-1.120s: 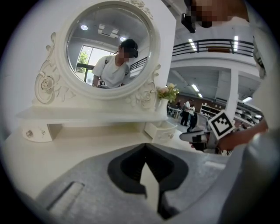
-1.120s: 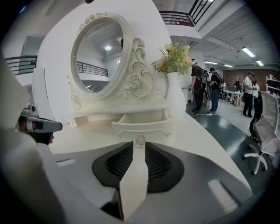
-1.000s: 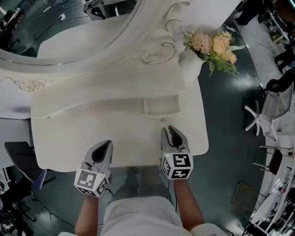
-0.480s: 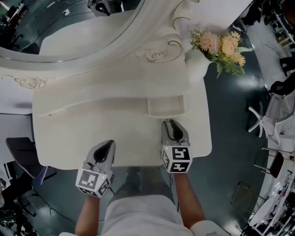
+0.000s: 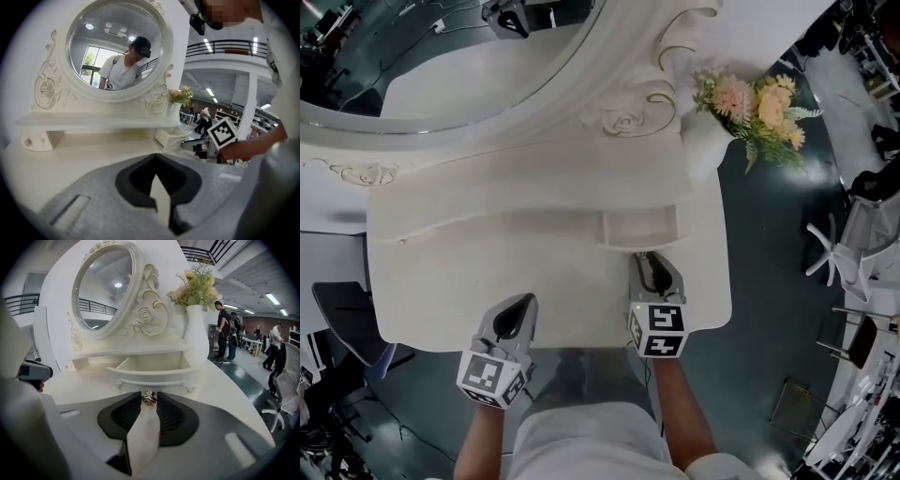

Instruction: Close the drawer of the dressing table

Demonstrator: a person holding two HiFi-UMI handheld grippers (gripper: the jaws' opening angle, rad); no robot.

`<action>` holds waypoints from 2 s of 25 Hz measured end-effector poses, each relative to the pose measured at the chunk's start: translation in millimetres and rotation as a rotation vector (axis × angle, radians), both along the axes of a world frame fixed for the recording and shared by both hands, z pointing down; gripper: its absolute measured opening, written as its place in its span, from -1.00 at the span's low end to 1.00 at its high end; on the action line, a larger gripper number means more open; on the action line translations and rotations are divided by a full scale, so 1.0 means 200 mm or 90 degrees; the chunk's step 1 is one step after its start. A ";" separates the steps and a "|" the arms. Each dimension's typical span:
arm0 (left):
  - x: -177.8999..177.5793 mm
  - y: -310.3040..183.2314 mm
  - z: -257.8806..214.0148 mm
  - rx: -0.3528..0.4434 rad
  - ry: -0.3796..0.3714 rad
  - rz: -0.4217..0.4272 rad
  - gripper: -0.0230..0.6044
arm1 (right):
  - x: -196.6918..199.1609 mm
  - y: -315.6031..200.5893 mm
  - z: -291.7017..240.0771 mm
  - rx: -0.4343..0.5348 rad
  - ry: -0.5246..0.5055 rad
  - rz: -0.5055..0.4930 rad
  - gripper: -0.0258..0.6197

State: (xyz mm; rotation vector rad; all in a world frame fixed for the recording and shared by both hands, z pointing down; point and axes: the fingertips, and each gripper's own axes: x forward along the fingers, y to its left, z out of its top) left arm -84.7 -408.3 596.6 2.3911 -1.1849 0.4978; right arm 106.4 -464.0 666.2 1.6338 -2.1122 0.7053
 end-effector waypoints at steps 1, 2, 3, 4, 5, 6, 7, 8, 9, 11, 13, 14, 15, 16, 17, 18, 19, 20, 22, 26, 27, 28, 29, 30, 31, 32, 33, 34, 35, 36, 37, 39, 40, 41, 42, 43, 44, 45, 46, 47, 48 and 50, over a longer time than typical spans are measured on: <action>0.00 0.00 0.00 -0.001 0.000 -0.001 -0.93 | 0.00 0.00 0.00 -0.002 -0.001 -0.001 -0.63; 0.00 0.00 0.00 -0.001 0.000 -0.002 -0.93 | 0.00 0.00 0.00 -0.003 -0.002 -0.001 -0.64; 0.00 -0.01 0.00 -0.001 0.000 -0.003 -0.93 | 0.00 0.00 0.00 -0.003 -0.004 -0.002 -0.63; 0.00 -0.02 0.00 0.000 0.001 -0.004 -0.93 | 0.00 -0.01 0.00 -0.003 -0.005 -0.002 -0.63; 0.00 -0.02 0.00 0.002 0.000 -0.005 -0.93 | 0.00 -0.01 -0.01 -0.004 -0.007 -0.003 -0.63; 0.00 -0.03 0.00 0.002 0.000 -0.007 -0.93 | -0.01 -0.02 -0.01 -0.003 -0.009 -0.003 -0.63; 0.00 -0.03 0.00 0.002 0.000 -0.008 -0.93 | -0.02 -0.02 -0.01 -0.003 -0.010 -0.004 -0.62; 0.00 -0.03 0.00 0.001 0.000 -0.010 -0.93 | -0.02 -0.03 -0.01 -0.002 -0.010 -0.004 -0.60; 0.00 -0.03 0.00 0.000 -0.001 -0.011 -0.93 | -0.03 -0.03 -0.01 -0.001 -0.009 -0.005 -0.59; 0.00 -0.03 0.00 -0.003 -0.002 -0.013 -0.93 | -0.03 -0.03 -0.01 -0.003 -0.005 -0.005 -0.59; -0.01 -0.04 0.01 -0.004 -0.004 -0.016 -0.93 | -0.03 -0.04 -0.02 0.001 0.000 -0.006 -0.59; -0.02 -0.04 0.01 -0.004 -0.004 -0.018 -0.93 | -0.04 -0.04 -0.03 0.005 0.004 -0.008 -0.59; -0.02 -0.04 0.01 -0.003 -0.004 -0.020 -0.93 | -0.04 -0.04 -0.03 0.007 0.004 -0.011 -0.59; -0.02 -0.05 0.01 -0.003 -0.003 -0.022 -0.93 | -0.05 -0.05 -0.04 0.006 0.001 -0.012 -0.59; -0.02 -0.05 0.01 -0.003 -0.003 -0.022 -0.93 | -0.05 -0.05 -0.04 0.005 0.001 -0.011 -0.59; -0.02 -0.05 0.01 -0.003 -0.003 -0.023 -0.93 | -0.05 -0.05 -0.05 0.009 0.005 -0.009 -0.59; -0.01 -0.05 0.01 -0.003 -0.002 -0.023 -0.93 | -0.04 -0.06 -0.06 0.015 0.014 -0.007 -0.59; -0.01 -0.05 0.01 -0.003 -0.001 -0.023 -0.93 | -0.02 -0.07 -0.07 0.023 0.029 -0.007 -0.62; -0.02 -0.05 0.02 -0.005 0.000 -0.024 -0.93 | 0.01 -0.12 -0.08 0.027 0.057 -0.016 -0.62; -0.02 -0.05 0.02 -0.006 -0.002 -0.023 -0.93 | 0.03 -0.19 -0.03 0.008 0.043 -0.019 -0.62; -0.01 -0.05 0.02 -0.005 -0.001 -0.022 -0.93 | 0.03 -0.20 -0.03 0.010 0.043 -0.017 -0.62; -0.01 -0.05 0.02 -0.004 -0.001 -0.021 -0.93 | 0.03 -0.21 -0.03 0.012 0.042 -0.015 -0.62; -0.01 -0.06 0.02 -0.005 -0.001 -0.022 -0.93 | 0.04 -0.22 -0.03 0.014 0.041 -0.013 -0.62; -0.01 -0.06 0.02 -0.006 -0.002 -0.023 -0.93 | 0.03 -0.23 -0.03 0.014 0.041 -0.012 -0.62; -0.02 -0.07 0.02 -0.006 -0.004 -0.024 -0.93 | 0.03 -0.23 -0.02 0.015 0.039 -0.012 -0.62; -0.02 -0.07 0.02 -0.006 -0.005 -0.026 -0.93 | 0.03 -0.25 -0.03 0.016 0.037 -0.013 -0.62; -0.03 -0.08 0.02 -0.006 -0.005 -0.028 -0.93 | 0.03 -0.26 -0.03 0.018 0.034 -0.015 -0.62; -0.03 -0.09 0.02 -0.006 -0.005 -0.030 -0.93 | 0.02 -0.28 -0.03 0.020 0.032 -0.016 -0.62; -0.03 -0.10 0.02 -0.006 -0.006 -0.030 -0.93 | 0.02 -0.30 -0.03 0.022 0.029 -0.017 -0.62; -0.02 -0.11 0.02 -0.006 -0.006 -0.031 -0.93 | 0.02 -0.32 -0.03 0.024 0.028 -0.018 -0.62; -0.02 -0.11 0.02 -0.006 -0.007 -0.032 -0.93 | 0.02 -0.34 -0.03 0.025 0.027 -0.018 -0.62; -0.02 -0.13 0.02 -0.005 -0.008 -0.034 -0.93 | 0.01 -0.38 -0.04 0.027 0.025 -0.020 -0.62; -0.02 -0.14 0.02 -0.005 -0.009 -0.035 -0.93 | 0.01 -0.41 -0.04 0.029 0.024 -0.021 -0.62; -0.02 -0.15 0.02 -0.005 -0.010 -0.036 -0.93 | 0.01 -0.43 -0.04 0.030 0.022 -0.021 -0.62; -0.02 -0.15 0.02 -0.004 -0.011 -0.038 -0.93 | 0.01 -0.44 -0.04 0.032 0.019 -0.020 -0.62; -0.03 -0.16 0.02 -0.004 -0.012 -0.041 -0.93 | 0.01 -0.45 -0.04 0.033 0.016 -0.018 -0.62; -0.03 -0.17 0.02 -0.003 -0.014 -0.043 -0.93 | 0.01 -0.46 -0.04 0.037 0.014 -0.016 -0.62; -0.04 -0.17 0.01 -0.002 -0.015 -0.046 -0.93 | 0.01 -0.46 -0.04 0.040 0.014 -0.014 -0.62; -0.04 -0.18 0.01 -0.002 -0.017 -0.048 -0.93 | 0.01 -0.46 -0.04 0.042 0.014 -0.013 -0.62; -0.05 -0.18 0.01 -0.002 -0.019 -0.050 -0.93 | 0.01 -0.46 -0.04 0.043 0.013 -0.012 -0.62; -0.05 -0.19 0.01 -0.001 -0.020 -0.051 -0.93 | 0.01 -0.46 -0.04 0.042 0.013 -0.012 -0.62; -0.05 -0.20 0.00 0.001 -0.020 -0.053 -0.93 | 0.00 -0.46 -0.04 0.042 0.013 -0.013 -0.62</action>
